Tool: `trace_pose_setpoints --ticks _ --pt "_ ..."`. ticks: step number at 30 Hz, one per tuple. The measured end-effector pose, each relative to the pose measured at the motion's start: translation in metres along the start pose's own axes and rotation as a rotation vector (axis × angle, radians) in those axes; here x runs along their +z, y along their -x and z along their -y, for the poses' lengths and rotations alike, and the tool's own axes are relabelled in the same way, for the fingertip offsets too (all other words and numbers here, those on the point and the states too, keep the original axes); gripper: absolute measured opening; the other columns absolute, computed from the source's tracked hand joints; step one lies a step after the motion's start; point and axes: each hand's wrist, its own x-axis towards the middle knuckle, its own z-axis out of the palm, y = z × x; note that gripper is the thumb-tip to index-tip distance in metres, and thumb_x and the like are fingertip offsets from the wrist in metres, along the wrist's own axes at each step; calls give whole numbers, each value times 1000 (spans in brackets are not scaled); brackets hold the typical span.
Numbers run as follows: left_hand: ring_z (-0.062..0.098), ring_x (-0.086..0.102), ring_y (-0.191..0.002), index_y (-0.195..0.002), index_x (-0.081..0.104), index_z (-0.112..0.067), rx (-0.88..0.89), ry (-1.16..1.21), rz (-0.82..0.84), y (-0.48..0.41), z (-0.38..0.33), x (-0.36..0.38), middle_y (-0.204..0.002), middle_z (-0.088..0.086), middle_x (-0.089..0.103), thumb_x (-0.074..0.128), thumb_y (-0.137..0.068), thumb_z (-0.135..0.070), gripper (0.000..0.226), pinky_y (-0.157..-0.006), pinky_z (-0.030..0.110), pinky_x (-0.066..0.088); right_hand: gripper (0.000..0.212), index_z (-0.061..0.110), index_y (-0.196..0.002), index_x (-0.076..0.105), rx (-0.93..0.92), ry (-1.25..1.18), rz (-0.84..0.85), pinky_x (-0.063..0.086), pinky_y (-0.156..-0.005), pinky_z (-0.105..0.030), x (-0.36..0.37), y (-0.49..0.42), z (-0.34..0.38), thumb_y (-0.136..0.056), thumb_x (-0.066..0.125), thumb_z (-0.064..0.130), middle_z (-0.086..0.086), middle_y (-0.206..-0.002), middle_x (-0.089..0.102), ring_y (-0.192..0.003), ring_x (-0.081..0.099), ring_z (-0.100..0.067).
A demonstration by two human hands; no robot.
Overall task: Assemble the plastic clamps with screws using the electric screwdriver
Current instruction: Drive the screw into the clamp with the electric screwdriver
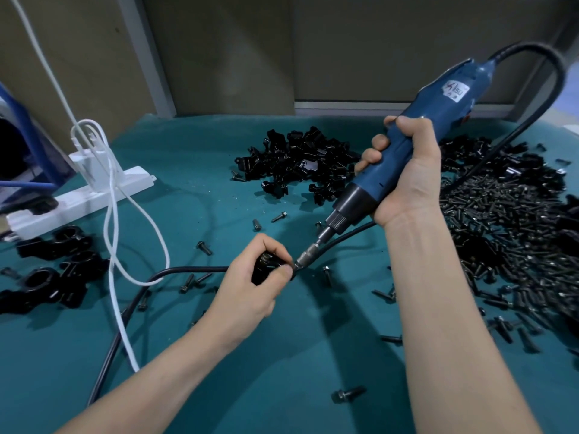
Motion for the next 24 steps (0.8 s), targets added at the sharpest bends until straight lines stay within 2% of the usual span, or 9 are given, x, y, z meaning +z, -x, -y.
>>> trace_pose_setpoints --ticks 2,4,7,10,13,15,19,24 --pt "15 23 -47 -77 50 -20 -52 57 -9 0 0 -1 -55 -8 37 66 -87 -42 29 -39 17 22 10 17 -79 51 8 -10 16 40 -47 -20 1 1 -1 -88 54 18 5 -58 48 -45 42 -8" --pt "14 22 -46 -78 48 -17 -79 72 -22 -2 -1 -1 -53 -11 36 55 -79 -51 35 -39 16 20 10 17 -79 52 12 -13 35 40 -47 -20 2 3 -3 -88 54 18 5 -58 48 -45 42 -8" --pt "11 22 -42 -74 48 -18 -93 47 -16 -3 0 0 -49 -12 36 51 -81 -48 30 -39 15 19 10 17 -79 52 15 2 69 41 -47 -21 5 4 -5 -89 52 17 5 -58 48 -44 42 -9" --pt "8 22 -40 -70 50 -22 -128 49 -19 -5 1 1 -49 -12 38 47 -95 -35 28 -39 13 19 7 16 -80 51 16 -8 121 41 -47 -21 6 5 -5 -87 52 17 5 -57 47 -44 42 -8" --pt "10 21 -43 -70 53 -22 -202 128 10 -7 0 -2 -63 6 42 44 -100 -25 32 -40 11 18 4 16 -81 52 14 -45 185 41 -46 -20 7 6 -3 -83 52 20 5 -57 46 -44 42 -7" --pt "9 22 -44 -70 55 -21 -270 216 58 -7 -3 -7 -75 12 42 45 -99 -25 31 -40 9 20 6 17 -83 53 19 -69 236 40 -46 -20 7 7 -3 -79 53 22 6 -57 45 -44 42 -7" --pt "7 27 -42 -73 57 -20 -462 427 276 -6 -7 -14 -71 6 56 55 -86 -37 22 -35 5 21 10 16 -88 54 84 -175 358 40 -46 -19 6 6 -4 -82 52 23 7 -57 46 -42 44 -6" --pt "4 32 -41 -77 61 -18 -699 608 456 -6 -7 -20 -71 4 54 67 -86 -32 18 -26 10 24 36 10 -88 58 214 -350 462 43 -45 -20 -3 3 -9 -58 77 15 3 -57 50 -42 47 -9"
